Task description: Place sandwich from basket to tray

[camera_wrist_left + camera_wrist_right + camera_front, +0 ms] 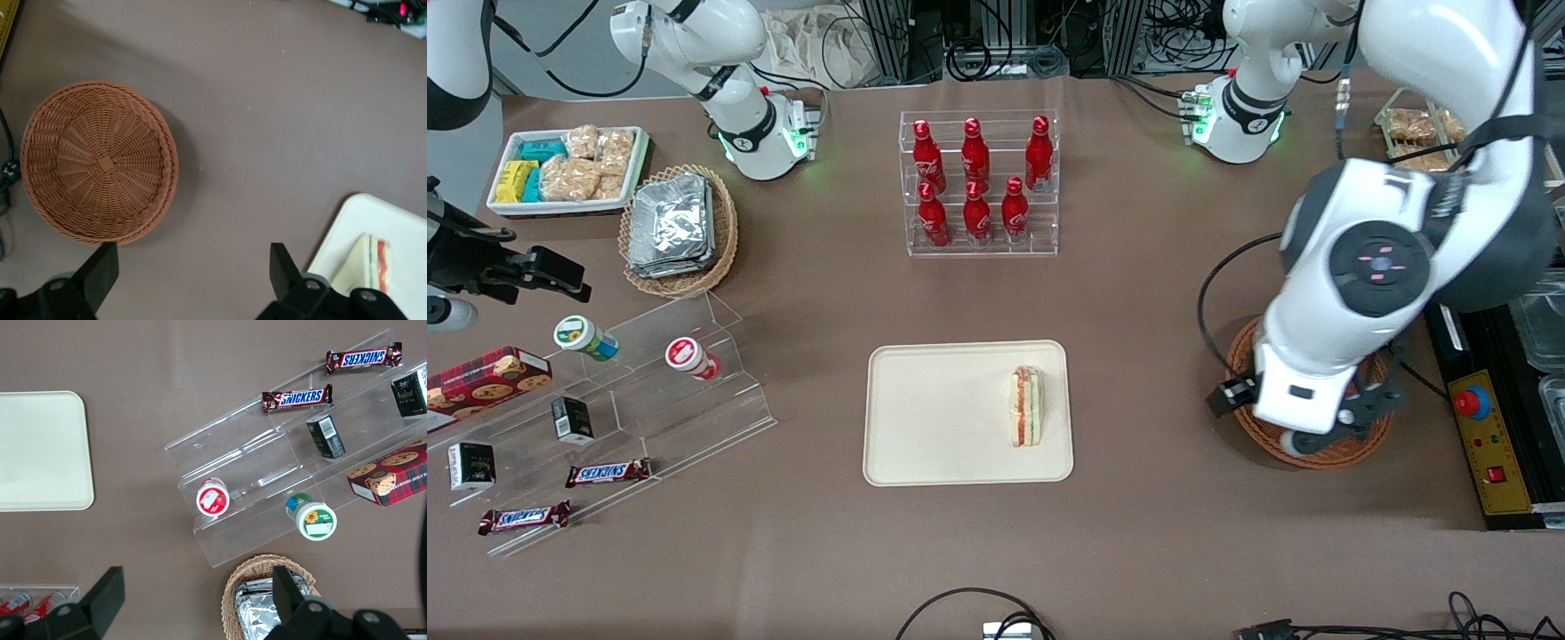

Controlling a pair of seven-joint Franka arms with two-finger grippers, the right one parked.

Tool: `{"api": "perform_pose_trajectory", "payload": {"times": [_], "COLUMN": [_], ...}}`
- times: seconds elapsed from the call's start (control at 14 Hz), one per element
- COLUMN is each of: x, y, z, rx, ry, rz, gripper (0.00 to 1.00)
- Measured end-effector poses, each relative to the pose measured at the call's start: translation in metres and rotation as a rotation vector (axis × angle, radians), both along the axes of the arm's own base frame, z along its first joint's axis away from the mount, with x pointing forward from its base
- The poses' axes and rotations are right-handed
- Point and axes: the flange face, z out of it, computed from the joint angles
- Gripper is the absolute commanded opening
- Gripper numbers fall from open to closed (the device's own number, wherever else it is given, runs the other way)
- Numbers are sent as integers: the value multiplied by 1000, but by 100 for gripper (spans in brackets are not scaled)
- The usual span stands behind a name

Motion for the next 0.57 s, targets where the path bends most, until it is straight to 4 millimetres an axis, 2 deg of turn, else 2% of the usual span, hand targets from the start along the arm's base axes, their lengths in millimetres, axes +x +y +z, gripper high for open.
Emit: {"api": "perform_pose_trajectory", "payload": {"times": [0.21, 0.36, 0.57], "x": [-10, -25, -52], "y": [55, 90, 131], "z": [31, 52, 82], "rx": [-41, -52, -43], "ry": [24, 36, 64], "rz": [-116, -177, -290], "gripper": [100, 100, 100]}}
